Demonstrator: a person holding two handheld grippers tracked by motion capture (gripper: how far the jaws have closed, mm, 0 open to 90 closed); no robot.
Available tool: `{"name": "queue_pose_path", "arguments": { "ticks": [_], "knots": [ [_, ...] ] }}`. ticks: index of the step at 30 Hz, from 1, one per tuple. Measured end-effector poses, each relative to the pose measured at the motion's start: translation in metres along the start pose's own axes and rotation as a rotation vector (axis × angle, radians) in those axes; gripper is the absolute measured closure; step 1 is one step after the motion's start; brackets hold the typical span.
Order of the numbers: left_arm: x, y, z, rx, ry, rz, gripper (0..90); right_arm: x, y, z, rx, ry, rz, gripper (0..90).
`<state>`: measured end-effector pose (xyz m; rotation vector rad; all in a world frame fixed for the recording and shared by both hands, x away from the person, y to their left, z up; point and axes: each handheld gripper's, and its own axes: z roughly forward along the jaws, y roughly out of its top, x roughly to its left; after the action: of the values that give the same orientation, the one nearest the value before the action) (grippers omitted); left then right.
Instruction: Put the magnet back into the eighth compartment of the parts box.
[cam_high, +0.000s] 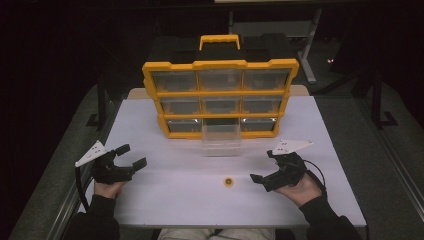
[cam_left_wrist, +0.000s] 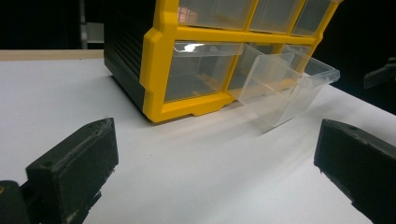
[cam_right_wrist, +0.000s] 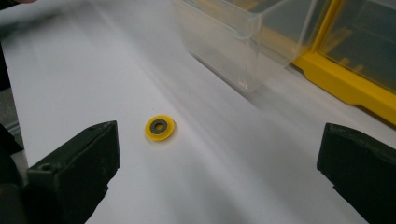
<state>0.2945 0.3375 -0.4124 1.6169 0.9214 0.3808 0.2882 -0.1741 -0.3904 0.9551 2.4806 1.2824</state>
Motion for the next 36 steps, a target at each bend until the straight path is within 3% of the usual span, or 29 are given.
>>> {"name": "queue_pose_path", "arguments": {
  "ticks": [13,20,36],
  "knots": [
    [0.001,0.0,-0.001,-0.004,0.002,0.001,0.0,0.009,0.025,0.021,0.128,0.071,-0.056,0.0],
    [0.001,0.0,-0.001,-0.005,0.004,-0.003,0.0,0.01,0.029,0.025,0.143,0.084,-0.062,0.0],
    [0.0,0.0,0.0,-0.002,0.004,-0.004,0.0,0.015,0.033,0.051,0.244,0.118,-0.101,0.0]
  ]
}}
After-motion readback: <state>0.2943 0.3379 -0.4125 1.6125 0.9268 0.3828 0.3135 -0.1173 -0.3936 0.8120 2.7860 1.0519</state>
